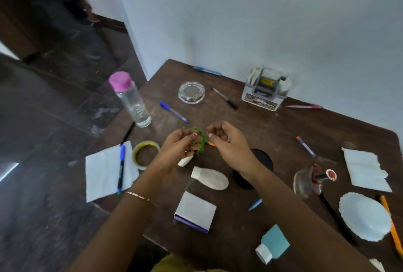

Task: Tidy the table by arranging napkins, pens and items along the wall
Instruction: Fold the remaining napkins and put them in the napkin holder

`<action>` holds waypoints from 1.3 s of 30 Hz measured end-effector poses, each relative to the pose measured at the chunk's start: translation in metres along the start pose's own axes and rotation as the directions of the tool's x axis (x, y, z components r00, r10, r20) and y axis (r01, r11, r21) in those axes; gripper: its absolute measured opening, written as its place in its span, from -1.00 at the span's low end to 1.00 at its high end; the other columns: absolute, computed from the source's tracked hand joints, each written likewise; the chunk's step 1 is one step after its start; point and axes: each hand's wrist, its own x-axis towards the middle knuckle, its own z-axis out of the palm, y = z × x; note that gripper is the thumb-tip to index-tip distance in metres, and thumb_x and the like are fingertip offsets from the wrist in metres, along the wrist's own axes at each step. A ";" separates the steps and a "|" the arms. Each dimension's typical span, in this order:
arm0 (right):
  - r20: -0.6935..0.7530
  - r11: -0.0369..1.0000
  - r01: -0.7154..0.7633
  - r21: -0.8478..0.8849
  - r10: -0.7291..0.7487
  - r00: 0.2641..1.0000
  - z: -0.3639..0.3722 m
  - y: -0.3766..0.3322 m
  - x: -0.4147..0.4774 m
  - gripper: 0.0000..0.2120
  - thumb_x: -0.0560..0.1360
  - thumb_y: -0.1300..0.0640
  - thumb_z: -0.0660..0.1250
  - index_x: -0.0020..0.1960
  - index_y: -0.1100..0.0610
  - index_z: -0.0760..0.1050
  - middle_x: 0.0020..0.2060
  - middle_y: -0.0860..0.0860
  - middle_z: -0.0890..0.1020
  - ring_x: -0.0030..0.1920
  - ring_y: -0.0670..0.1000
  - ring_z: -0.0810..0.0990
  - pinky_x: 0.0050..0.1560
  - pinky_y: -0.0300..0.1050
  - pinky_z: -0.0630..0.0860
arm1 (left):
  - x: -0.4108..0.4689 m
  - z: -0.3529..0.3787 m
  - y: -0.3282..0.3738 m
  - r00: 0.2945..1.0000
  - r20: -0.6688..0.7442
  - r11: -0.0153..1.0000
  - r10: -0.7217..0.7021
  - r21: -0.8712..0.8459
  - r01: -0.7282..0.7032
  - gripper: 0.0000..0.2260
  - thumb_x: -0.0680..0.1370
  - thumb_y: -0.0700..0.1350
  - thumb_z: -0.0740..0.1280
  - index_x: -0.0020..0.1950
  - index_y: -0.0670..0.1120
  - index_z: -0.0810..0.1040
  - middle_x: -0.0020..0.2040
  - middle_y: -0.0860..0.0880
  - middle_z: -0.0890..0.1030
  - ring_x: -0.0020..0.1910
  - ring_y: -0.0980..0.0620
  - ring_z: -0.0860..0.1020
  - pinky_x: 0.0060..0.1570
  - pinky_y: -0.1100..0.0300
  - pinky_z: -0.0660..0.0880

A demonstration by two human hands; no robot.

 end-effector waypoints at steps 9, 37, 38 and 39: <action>0.328 0.992 0.012 -0.127 0.031 0.944 0.089 0.010 -0.031 -0.88 0.51 0.12 0.34 0.04 0.07 0.56 -0.09 -0.06 0.64 -0.04 -0.05 0.60 0.08 -0.01 0.52 | -0.076 -0.093 -0.067 0.895 -0.424 0.989 -0.139 -0.108 0.103 -0.91 0.58 -0.20 0.27 -0.07 -0.17 0.56 -0.26 -0.10 0.57 -0.39 0.06 0.44 -0.52 0.31 0.30; 0.360 0.690 0.322 -0.648 -0.096 0.928 0.269 0.009 -0.025 -0.89 0.56 0.13 0.28 0.07 0.09 0.49 0.04 0.05 0.48 -0.07 -0.03 0.53 0.09 -0.14 0.55 | -0.010 -0.264 -0.096 0.869 -0.494 0.839 0.028 0.484 0.247 -0.43 0.33 -0.08 0.53 0.23 -0.11 0.36 0.03 -0.02 0.55 0.12 -0.09 0.57 -0.02 0.09 0.48; 0.341 0.690 0.305 -0.656 -0.090 0.936 0.270 0.009 -0.025 -0.92 0.56 0.14 0.27 0.05 0.09 0.48 0.02 0.05 0.48 -0.09 -0.03 0.53 0.07 -0.16 0.55 | -0.010 -0.265 -0.096 0.866 -0.501 0.825 0.005 0.491 0.279 -0.43 0.33 -0.01 0.54 0.23 -0.11 0.38 0.07 -0.04 0.56 0.12 -0.10 0.56 -0.01 0.07 0.49; 0.321 0.693 0.286 -0.662 -0.083 0.944 0.271 0.009 -0.026 -0.93 0.56 0.15 0.27 0.04 0.09 0.48 0.02 0.04 0.48 -0.10 -0.03 0.53 0.05 -0.20 0.55 | -0.010 -0.266 -0.097 0.865 -0.502 0.807 -0.014 0.505 0.305 -0.46 0.33 0.06 0.53 0.19 -0.09 0.41 0.10 -0.05 0.57 0.11 -0.10 0.56 -0.02 0.06 0.50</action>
